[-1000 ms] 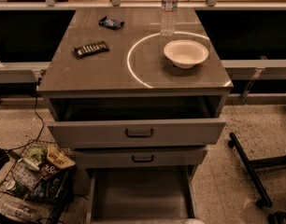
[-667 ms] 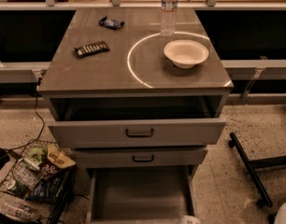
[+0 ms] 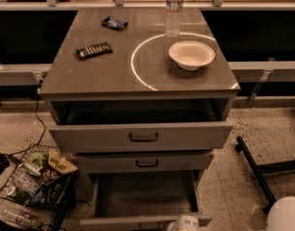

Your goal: Close bottom drawer

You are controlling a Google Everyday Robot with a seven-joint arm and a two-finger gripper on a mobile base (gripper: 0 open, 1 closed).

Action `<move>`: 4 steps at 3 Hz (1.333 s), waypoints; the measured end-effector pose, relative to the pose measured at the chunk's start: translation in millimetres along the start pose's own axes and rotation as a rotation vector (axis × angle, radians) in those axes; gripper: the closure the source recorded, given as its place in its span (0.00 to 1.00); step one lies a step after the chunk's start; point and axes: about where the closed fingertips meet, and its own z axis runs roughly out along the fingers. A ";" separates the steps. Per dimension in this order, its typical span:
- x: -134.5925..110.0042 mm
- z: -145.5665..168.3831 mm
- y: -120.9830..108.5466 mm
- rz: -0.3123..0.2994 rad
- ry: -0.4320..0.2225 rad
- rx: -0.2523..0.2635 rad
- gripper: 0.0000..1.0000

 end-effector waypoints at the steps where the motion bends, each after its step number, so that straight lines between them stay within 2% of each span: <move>1: -6.6 7.0 -34.1 -0.014 -0.010 0.040 1.00; 2: -6.7 6.9 -33.5 -0.014 -0.010 0.040 1.00; 3: -14.4 12.8 -76.5 -0.038 -0.021 0.080 1.00; 4: -17.5 13.9 -87.7 -0.047 -0.024 0.092 1.00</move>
Offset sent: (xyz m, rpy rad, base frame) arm 0.1356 0.0314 0.0157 0.0315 -0.1589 0.0436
